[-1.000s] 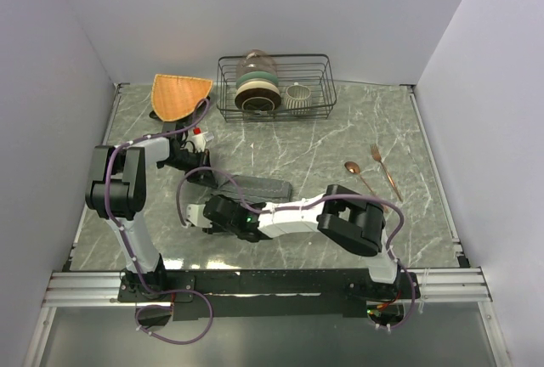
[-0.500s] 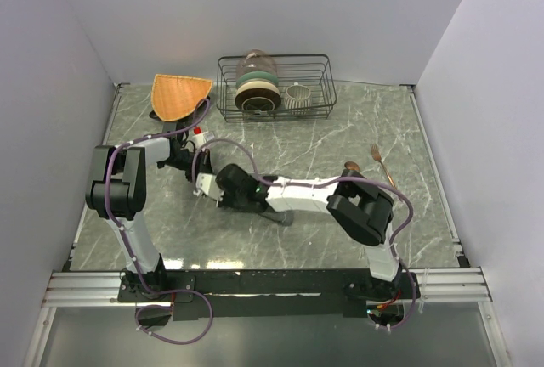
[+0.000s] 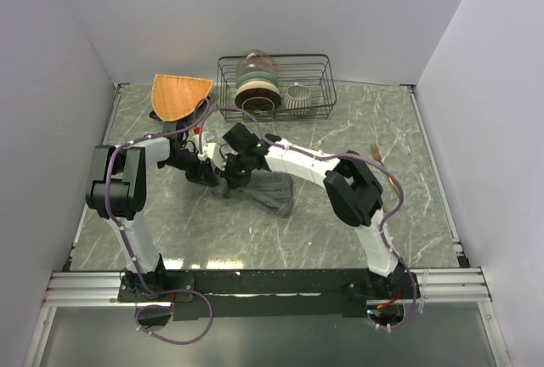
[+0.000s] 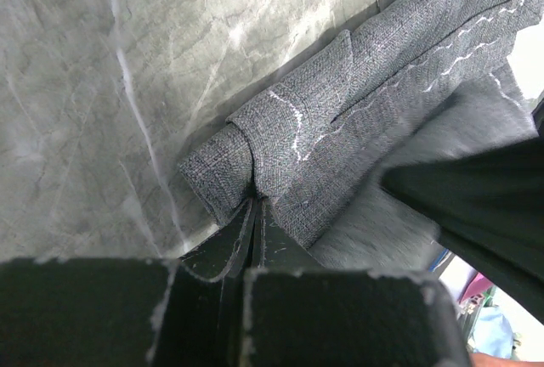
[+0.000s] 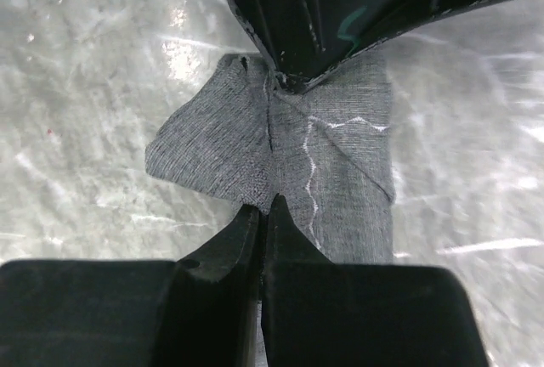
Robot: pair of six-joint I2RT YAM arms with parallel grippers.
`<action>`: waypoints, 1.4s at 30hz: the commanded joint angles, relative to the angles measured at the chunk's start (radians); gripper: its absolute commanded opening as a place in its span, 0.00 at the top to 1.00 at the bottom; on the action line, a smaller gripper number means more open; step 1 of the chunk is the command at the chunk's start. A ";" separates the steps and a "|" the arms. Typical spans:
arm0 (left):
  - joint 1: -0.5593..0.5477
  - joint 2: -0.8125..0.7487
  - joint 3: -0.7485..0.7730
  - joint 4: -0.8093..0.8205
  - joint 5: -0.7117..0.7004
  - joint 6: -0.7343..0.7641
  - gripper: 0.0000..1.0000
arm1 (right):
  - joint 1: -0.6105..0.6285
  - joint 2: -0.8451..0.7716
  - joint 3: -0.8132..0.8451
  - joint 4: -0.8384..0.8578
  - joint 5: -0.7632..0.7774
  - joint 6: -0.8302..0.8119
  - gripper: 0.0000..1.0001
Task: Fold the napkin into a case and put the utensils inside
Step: Fold the 2/3-rectangle-folded napkin at the center of the board.
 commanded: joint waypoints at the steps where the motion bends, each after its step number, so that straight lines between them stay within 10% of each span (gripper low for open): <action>1: -0.013 0.059 -0.006 0.056 -0.091 0.016 0.98 | -0.055 0.088 0.112 -0.174 -0.200 -0.008 1.00; 22: 0.171 -0.202 -0.100 0.198 0.312 -0.015 0.50 | -0.176 0.276 0.254 -0.300 -0.366 0.106 1.00; 30: 0.163 -0.409 -0.228 0.174 0.411 0.432 0.33 | -0.191 0.311 0.319 -0.332 -0.398 0.123 1.00; 42: -0.056 -0.540 -0.370 0.255 0.090 0.896 0.32 | -0.199 0.340 0.368 -0.360 -0.426 0.146 1.00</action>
